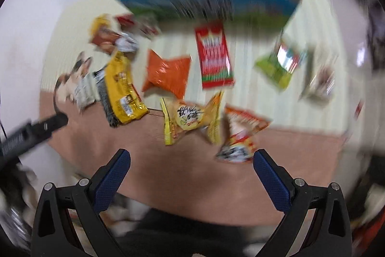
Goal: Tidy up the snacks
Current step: 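Grasp the yellow-black noodle bag with the left tool while the right tool grasps the yellow cookie bag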
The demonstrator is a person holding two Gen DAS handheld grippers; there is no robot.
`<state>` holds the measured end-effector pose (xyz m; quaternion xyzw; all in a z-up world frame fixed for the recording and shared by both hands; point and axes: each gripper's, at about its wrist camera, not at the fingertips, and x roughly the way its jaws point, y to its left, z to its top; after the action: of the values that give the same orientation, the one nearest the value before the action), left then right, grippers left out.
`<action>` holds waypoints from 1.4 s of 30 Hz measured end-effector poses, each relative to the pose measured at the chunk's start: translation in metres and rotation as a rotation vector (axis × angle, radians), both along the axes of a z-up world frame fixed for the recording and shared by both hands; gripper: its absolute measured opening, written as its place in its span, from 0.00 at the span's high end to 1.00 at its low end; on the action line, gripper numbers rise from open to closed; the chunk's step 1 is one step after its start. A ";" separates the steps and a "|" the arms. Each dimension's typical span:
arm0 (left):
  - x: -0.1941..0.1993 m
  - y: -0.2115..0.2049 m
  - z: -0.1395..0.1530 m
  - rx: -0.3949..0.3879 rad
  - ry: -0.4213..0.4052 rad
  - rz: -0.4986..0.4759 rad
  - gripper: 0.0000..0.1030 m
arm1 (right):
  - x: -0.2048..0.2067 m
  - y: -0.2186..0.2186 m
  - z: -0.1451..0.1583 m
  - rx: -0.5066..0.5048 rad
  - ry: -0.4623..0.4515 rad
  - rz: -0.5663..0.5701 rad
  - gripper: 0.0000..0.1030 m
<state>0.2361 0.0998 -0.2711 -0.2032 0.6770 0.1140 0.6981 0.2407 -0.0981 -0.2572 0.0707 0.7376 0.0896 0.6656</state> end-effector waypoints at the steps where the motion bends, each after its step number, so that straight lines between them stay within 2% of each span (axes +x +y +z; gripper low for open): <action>1: 0.009 0.002 -0.011 -0.010 0.019 -0.008 0.04 | 0.009 -0.004 -0.022 0.012 0.062 -0.087 0.00; 5: 0.040 0.015 -0.052 -0.038 0.080 -0.022 0.04 | 0.016 -0.019 -0.100 0.128 0.314 -0.445 0.00; 7: 0.050 0.019 -0.069 -0.045 0.109 -0.033 0.04 | 0.010 -0.020 -0.128 0.175 0.398 -0.577 0.02; 10: 0.062 0.021 -0.092 -0.044 0.151 -0.068 0.04 | 0.004 -0.018 -0.151 0.161 0.440 -0.675 0.06; 12: 0.068 0.021 -0.103 -0.043 0.172 -0.084 0.04 | 0.003 -0.016 -0.160 0.137 0.440 -0.685 0.21; 14: 0.072 0.019 -0.113 -0.051 0.191 -0.099 0.04 | 0.002 -0.014 -0.168 0.143 0.431 -0.683 0.32; 15: 0.074 0.017 -0.118 -0.054 0.202 -0.106 0.04 | 0.000 -0.013 -0.170 0.144 0.426 -0.666 0.41; 18: 0.077 0.015 -0.129 -0.078 0.222 -0.100 0.04 | -0.004 -0.004 -0.177 0.089 0.405 -0.555 0.47; 21: 0.082 0.016 -0.139 -0.086 0.233 -0.092 0.04 | -0.001 0.016 -0.175 -0.029 0.344 -0.273 0.49; 23: 0.081 0.014 -0.144 -0.070 0.239 -0.091 0.04 | -0.004 0.033 -0.169 -0.150 0.263 -0.069 0.49; 25: 0.082 0.012 -0.151 -0.037 0.248 -0.090 0.04 | -0.010 0.045 -0.166 -0.239 0.180 0.063 0.49; 27: 0.084 0.010 -0.159 -0.028 0.252 -0.087 0.04 | -0.017 0.051 -0.167 -0.280 0.141 0.123 0.49; 29: 0.084 0.008 -0.164 -0.015 0.251 -0.085 0.04 | -0.022 0.053 -0.166 -0.277 0.110 0.124 0.47; 31: 0.083 0.005 -0.169 0.006 0.241 -0.098 0.04 | -0.028 0.051 -0.163 -0.231 0.088 0.084 0.39; 32: 0.082 0.003 -0.170 0.022 0.233 -0.110 0.08 | -0.024 0.049 -0.162 -0.205 0.087 0.058 0.34; 36: 0.076 -0.010 -0.175 0.065 0.187 -0.165 0.11 | -0.029 0.032 -0.165 -0.160 0.102 -0.010 0.33; 42: 0.041 -0.021 -0.182 0.132 0.194 -0.300 0.11 | -0.049 0.012 -0.182 -0.076 0.133 -0.137 0.33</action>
<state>0.2770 0.0785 -0.4534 -0.0419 0.7550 0.0720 0.6504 0.1914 -0.0865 -0.4388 0.1014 0.7763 0.0107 0.6221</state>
